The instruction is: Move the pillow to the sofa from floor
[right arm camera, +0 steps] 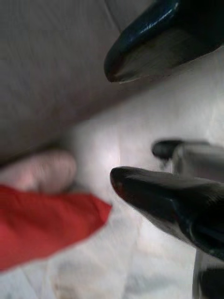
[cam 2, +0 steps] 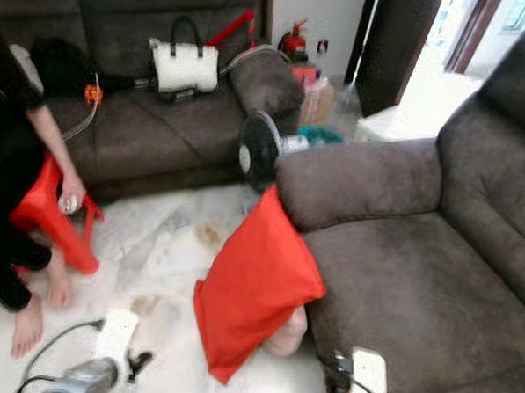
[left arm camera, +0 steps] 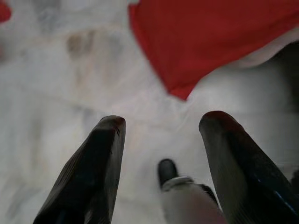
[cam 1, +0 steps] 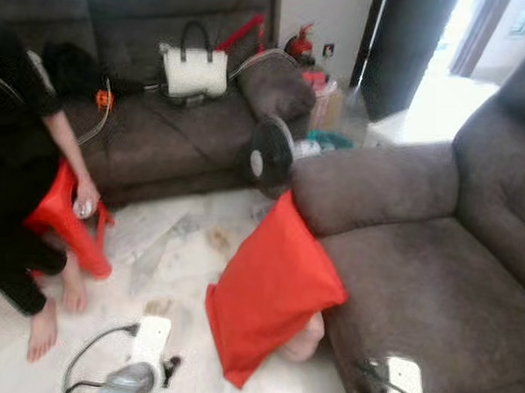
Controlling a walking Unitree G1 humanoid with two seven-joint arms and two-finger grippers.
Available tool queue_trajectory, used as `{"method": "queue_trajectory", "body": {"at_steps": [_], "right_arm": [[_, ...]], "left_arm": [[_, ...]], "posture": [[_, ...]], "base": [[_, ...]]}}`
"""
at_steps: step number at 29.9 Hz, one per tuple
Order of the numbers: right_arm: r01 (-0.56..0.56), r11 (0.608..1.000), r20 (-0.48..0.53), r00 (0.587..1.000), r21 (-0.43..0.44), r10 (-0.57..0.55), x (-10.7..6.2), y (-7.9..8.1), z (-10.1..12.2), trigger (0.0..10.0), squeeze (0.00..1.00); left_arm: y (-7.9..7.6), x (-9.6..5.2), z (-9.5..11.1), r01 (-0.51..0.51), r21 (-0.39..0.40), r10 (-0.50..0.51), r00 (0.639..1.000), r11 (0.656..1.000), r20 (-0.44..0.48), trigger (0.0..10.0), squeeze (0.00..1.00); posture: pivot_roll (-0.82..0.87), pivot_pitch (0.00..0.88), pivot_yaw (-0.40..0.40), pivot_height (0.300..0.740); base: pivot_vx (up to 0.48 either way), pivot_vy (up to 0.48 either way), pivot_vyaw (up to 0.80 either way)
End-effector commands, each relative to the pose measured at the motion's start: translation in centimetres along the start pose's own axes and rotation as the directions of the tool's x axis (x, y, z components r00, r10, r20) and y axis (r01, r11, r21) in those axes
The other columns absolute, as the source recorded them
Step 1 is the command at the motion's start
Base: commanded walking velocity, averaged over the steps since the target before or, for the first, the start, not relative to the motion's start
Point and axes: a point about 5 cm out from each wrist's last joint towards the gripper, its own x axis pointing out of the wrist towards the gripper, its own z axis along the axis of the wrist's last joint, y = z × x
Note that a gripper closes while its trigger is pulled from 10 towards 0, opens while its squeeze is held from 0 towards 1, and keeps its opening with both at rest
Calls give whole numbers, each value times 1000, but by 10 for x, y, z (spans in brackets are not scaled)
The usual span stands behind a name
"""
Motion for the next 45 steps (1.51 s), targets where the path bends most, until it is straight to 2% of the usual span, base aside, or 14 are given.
{"method": "queue_trajectory", "body": {"at_steps": [1,8,10,16,34,38,45], "right_arm": [[-17,1000,2,1000,11,17,2,8,2,10000,0],[-19,1000,1,1000,17,19,2,8,2,10000,0],[-27,1000,4,1000,-12,27,2,8,3,10000,0],[-24,1000,1,1000,-2,24,2,8,2,10000,0],[-21,1000,0,1000,21,21,2,8,2,10000,0],[-20,1000,0,1000,21,20,2,8,2,10000,0],[-16,999,30,999,33,15,2,8,4,10000,0]], "left_arm": [[13,-2,-2,-34,9,34,999,999,-8,10000,0],[13,-2,-2,-36,10,36,999,999,-8,10000,0],[12,-2,-2,-35,10,35,999,999,-9,10000,0],[13,-2,-2,-35,14,35,999,999,-10,10000,0],[13,-2,-2,-36,20,36,999,999,-8,10000,0],[13,-2,-2,-40,22,40,999,999,-6,10000,0],[15,-3,4,-97,19,95,993,995,77,10000,0]], "posture": [[84,0,-30,740],[84,0,-31,740],[85,0,-31,740],[87,0,-31,740],[87,0,-33,740],[88,0,-33,740],[89,0,-32,740]], "base": [[307,0,0],[309,0,0],[309,0,0],[311,0,784],[305,0,0],[0,0,0],[0,0,0]]}}
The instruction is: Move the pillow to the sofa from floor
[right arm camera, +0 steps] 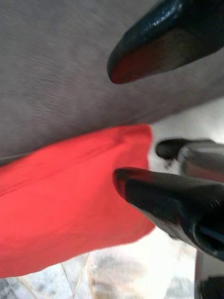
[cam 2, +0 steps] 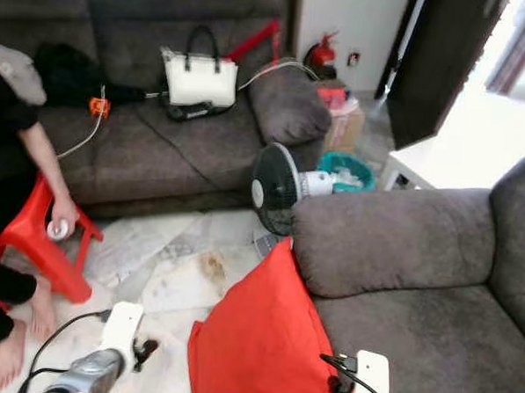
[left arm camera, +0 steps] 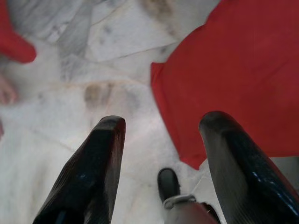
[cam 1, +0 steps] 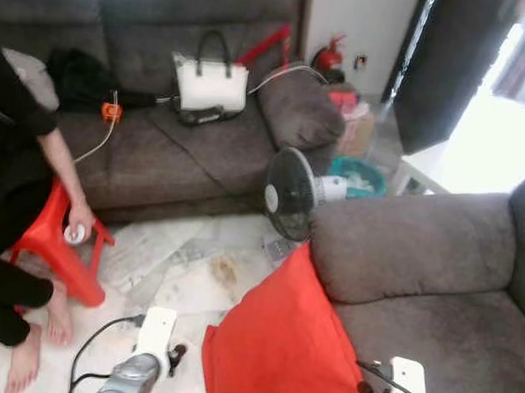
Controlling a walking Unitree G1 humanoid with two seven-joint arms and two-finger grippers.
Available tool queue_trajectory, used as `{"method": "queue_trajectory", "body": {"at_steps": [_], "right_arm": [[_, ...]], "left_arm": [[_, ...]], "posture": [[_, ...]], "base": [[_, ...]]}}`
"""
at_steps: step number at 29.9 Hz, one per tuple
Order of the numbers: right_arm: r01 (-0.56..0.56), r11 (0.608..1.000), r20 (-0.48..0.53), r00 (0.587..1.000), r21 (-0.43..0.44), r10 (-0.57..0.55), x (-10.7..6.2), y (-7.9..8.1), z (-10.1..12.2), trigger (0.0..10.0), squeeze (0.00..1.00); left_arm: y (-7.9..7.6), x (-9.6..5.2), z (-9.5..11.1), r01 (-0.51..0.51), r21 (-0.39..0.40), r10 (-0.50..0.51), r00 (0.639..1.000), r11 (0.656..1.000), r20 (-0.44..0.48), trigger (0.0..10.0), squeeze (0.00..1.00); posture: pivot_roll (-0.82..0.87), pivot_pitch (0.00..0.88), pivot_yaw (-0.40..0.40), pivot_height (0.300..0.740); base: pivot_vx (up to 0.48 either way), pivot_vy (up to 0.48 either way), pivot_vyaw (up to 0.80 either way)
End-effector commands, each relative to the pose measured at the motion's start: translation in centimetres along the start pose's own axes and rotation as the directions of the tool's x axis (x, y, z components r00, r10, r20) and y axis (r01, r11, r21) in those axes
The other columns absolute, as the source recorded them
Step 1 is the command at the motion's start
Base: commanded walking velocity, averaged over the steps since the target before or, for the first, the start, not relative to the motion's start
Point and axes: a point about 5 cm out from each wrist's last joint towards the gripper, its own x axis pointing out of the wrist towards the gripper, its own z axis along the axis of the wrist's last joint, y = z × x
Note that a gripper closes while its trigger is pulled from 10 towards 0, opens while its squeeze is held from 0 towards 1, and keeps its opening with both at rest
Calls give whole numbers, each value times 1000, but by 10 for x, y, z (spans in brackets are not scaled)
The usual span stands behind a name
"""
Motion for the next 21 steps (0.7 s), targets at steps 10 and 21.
{"method": "queue_trajectory", "body": {"at_steps": [10,21], "right_arm": [[6,998,134,991,61,-14,-2,1,7,10000,0],[-27,992,279,960,120,-8,-6,3,11,10000,0]], "left_arm": [[19,-8,14,-116,-18,117,964,993,240,10000,0],[26,-29,83,-148,45,84,760,988,644,10000,0]], "posture": [[90,0,-31,740],[100,0,-15,740]], "base": [[0,0,0],[0,0,0]]}}
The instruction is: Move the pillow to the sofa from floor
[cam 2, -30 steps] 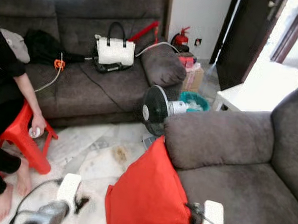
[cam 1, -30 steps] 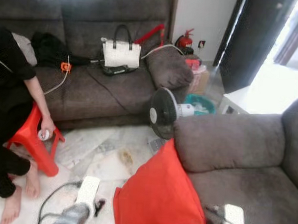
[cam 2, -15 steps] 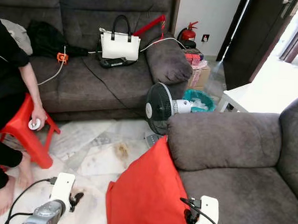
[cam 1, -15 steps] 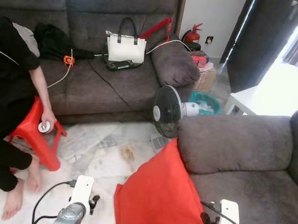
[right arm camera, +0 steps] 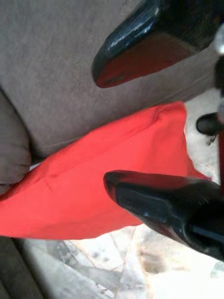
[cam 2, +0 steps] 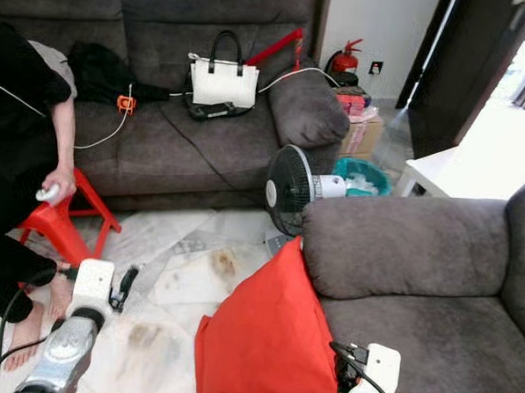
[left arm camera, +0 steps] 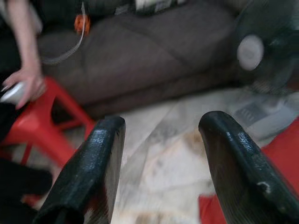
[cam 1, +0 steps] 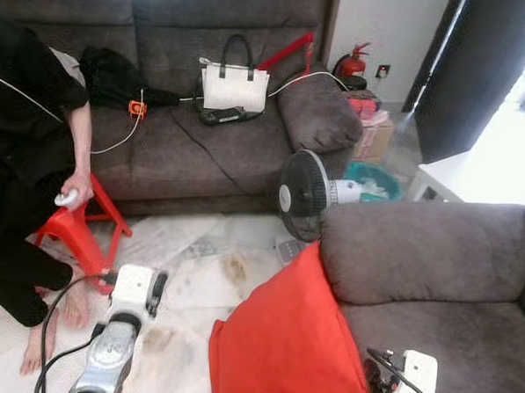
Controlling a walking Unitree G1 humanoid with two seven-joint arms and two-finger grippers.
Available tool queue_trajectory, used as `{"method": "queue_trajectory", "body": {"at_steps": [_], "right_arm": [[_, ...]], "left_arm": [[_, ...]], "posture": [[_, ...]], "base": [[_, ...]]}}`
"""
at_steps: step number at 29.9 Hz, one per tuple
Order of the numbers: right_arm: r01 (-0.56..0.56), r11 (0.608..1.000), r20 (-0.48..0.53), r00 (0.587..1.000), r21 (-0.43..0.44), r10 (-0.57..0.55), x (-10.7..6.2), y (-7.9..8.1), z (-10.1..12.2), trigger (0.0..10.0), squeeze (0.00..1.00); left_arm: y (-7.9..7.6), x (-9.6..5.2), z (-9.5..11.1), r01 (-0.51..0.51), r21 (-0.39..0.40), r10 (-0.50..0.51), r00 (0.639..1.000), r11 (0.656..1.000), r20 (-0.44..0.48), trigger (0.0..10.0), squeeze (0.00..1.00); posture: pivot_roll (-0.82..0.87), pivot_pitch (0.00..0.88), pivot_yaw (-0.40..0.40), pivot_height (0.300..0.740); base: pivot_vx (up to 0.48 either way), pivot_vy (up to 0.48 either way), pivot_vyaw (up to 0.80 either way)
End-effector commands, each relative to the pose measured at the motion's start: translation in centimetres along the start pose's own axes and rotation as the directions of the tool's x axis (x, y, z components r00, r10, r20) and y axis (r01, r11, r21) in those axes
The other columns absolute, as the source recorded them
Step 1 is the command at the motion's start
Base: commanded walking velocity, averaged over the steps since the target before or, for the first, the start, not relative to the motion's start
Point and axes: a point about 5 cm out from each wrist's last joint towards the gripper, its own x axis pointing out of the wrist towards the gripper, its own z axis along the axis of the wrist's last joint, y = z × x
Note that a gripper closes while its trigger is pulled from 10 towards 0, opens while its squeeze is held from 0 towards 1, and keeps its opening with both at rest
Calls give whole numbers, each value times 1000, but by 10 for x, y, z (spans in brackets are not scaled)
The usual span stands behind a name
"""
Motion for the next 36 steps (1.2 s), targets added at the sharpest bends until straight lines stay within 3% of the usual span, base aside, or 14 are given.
{"method": "queue_trajectory", "body": {"at_steps": [1,2,3,4,9,15,20,23,28,36], "right_arm": [[-19,1000,132,991,2,18,3,8,17,10000,0],[-67,997,372,925,-45,79,6,29,58,10000,0],[-67,997,372,925,-45,79,6,29,58,10000,0],[-83,994,467,878,-65,104,1,36,72,10000,0],[-66,996,547,833,-59,87,-10,36,77,10000,0],[-73,992,562,819,-102,117,-22,44,75,10000,0],[-82,992,597,793,-94,122,-36,42,83,10000,0],[-94,989,601,787,-112,142,-36,44,87,10000,0],[-79,992,609,784,-99,123,-33,48,95,10000,0],[-86,993,617,778,-77,115,-26,50,107,10000,0]], "left_arm": [[0,0,9,7,9,-8,998,1000,59,10000,0],[-2,-1,18,21,24,-23,993,999,120,10000,0],[-2,-1,18,21,24,-23,993,999,120,10000,0],[-2,-4,25,31,50,-39,985,998,165,10000,0],[-1,-13,49,51,105,-78,958,993,275,10000,0],[0,-19,61,47,123,-83,948,991,307,10000,0],[9,-28,68,8,129,-49,948,992,315,10000,0],[14,-26,75,-19,136,-28,943,991,332,10000,0],[18,-10,90,-27,136,-21,940,990,341,10000,0],[7,19,107,7,139,-55,938,990,342,10000,0]], "posture": [[101,0,-12,740],[101,0,-5,740],[101,0,-5,740],[107,0,1,740],[125,0,17,740],[133,0,21,740],[132,0,9,740],[135,0,14,740],[137,0,53,740],[124,0,91,740]], "base": [[0,0,0],[0,0,0],[0,0,0],[0,0,0],[0,0,0],[0,0,0],[0,0,0],[0,0,0],[0,0,0],[0,0,0]]}}
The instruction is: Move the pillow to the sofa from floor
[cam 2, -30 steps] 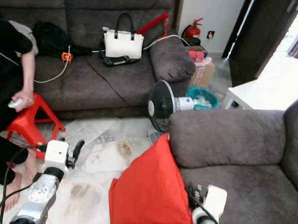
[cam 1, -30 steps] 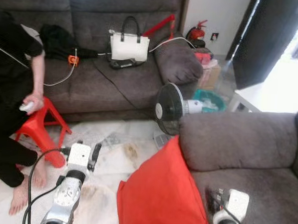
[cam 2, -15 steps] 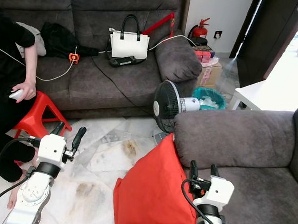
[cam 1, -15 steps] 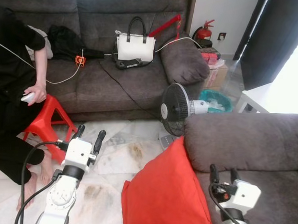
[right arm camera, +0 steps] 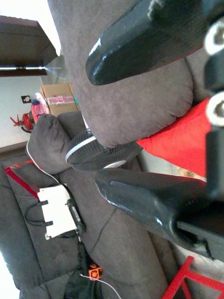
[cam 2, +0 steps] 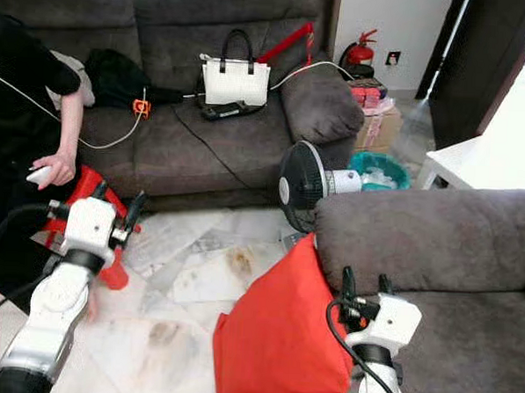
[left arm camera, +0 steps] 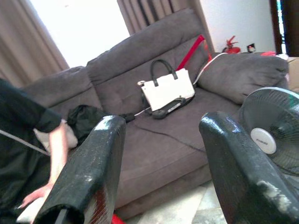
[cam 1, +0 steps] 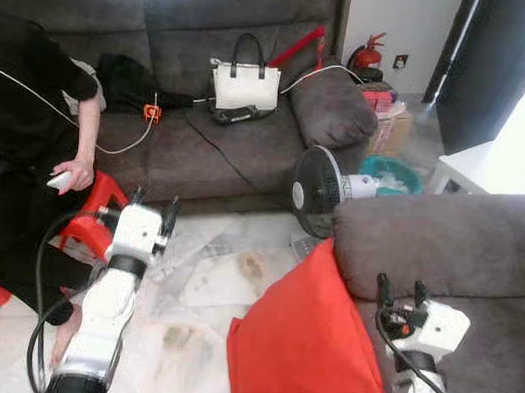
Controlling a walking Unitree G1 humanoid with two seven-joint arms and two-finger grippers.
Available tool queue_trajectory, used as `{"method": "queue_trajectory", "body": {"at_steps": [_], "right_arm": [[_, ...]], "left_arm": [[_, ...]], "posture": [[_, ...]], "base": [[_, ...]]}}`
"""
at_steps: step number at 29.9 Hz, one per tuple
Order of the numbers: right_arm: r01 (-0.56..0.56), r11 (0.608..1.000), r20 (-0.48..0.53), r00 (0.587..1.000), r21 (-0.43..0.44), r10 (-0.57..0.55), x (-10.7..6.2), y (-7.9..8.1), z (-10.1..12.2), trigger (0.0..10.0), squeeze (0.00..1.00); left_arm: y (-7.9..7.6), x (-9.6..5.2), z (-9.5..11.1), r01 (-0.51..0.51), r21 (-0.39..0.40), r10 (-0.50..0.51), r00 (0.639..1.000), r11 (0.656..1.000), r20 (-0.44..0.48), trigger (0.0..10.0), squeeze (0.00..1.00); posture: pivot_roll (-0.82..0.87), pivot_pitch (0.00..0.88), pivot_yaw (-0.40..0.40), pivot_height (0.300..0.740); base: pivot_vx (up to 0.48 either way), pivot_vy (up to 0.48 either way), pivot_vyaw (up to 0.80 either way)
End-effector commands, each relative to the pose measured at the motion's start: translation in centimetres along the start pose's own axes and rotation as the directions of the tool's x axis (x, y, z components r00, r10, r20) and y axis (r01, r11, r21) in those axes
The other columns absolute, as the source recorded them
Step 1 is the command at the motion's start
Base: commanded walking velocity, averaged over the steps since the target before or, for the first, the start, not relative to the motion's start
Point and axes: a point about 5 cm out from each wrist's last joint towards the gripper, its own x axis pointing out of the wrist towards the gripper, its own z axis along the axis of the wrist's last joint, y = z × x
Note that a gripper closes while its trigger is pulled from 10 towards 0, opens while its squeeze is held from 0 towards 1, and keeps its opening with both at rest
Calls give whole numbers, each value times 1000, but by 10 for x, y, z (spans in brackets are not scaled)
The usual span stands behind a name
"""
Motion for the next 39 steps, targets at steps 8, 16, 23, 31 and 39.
{"method": "queue_trajectory", "body": {"at_steps": [8,16,23,31,39], "right_arm": [[-49,999,-2,999,1,49,25,6,8,10000,0],[-146,989,-21,989,-22,146,40,18,12,10000,0],[-257,966,-45,966,-33,255,56,34,15,10000,0],[-277,960,-47,960,-26,276,62,41,16,10000,0],[-213,977,-38,976,-18,212,47,30,7,10000,0]], "left_arm": [[-5,12,-5,-5,-6,5,1000,1000,-30,10000,0],[5,7,-18,-81,-23,79,995,996,-67,10000,0],[11,6,-16,-122,-35,121,992,992,-45,10000,0],[7,3,-16,-113,-47,111,993,992,-43,10000,0],[-10,-7,-24,-43,-76,38,997,996,-67,10000,0]], "posture": [[117,0,46,740],[108,0,-42,740],[192,0,-112,740],[200,0,-91,740],[168,0,-47,740]], "base": [[0,0,0],[0,0,0],[0,0,0],[0,0,0],[0,0,0]]}}
